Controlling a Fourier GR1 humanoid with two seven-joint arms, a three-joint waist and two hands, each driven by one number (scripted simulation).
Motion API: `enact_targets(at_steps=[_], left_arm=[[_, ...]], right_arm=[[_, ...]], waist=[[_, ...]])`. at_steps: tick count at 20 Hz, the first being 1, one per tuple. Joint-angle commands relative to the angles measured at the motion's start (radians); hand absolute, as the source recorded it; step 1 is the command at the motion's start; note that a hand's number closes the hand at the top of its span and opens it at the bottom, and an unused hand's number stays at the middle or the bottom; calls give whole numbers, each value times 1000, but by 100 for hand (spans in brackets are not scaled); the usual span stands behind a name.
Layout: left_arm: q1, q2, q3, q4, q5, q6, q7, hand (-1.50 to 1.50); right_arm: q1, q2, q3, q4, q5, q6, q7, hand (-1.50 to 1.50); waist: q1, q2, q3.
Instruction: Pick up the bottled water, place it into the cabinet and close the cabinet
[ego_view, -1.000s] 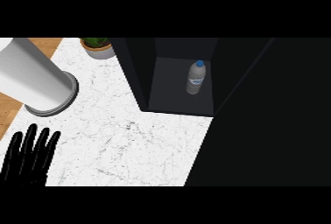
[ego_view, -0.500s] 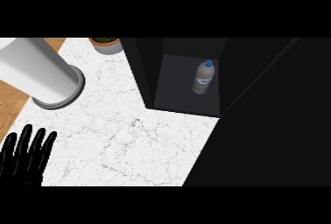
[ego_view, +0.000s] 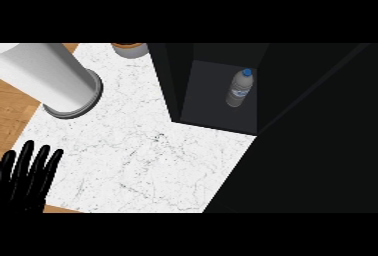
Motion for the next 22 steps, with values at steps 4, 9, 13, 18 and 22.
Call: enact_targets(at_steps=[4,9,13,18,22], left_arm=[[22,0,21,-7,13,-1,-9,-150],[36,0,23,12,15,-15,-18,-150],[46,10,37,8,21,-23,-18,-150],[31,7,26,18,22,-39,-12,-150],[11,2,19,40,22,-56,-11,-150]], right_arm=[[-2,133,-126,103,9,-259,-54,150],[-4,134,-188,131,17,-318,-95,150],[-30,135,-245,177,-2,-371,-116,150],[-189,136,-343,305,-51,-468,-124,150],[-411,139,-392,469,-61,-612,-119,150]], waist=[[-48,-7,6],[-53,0,3],[-42,-4,5],[-19,0,6],[-12,-2,8]])
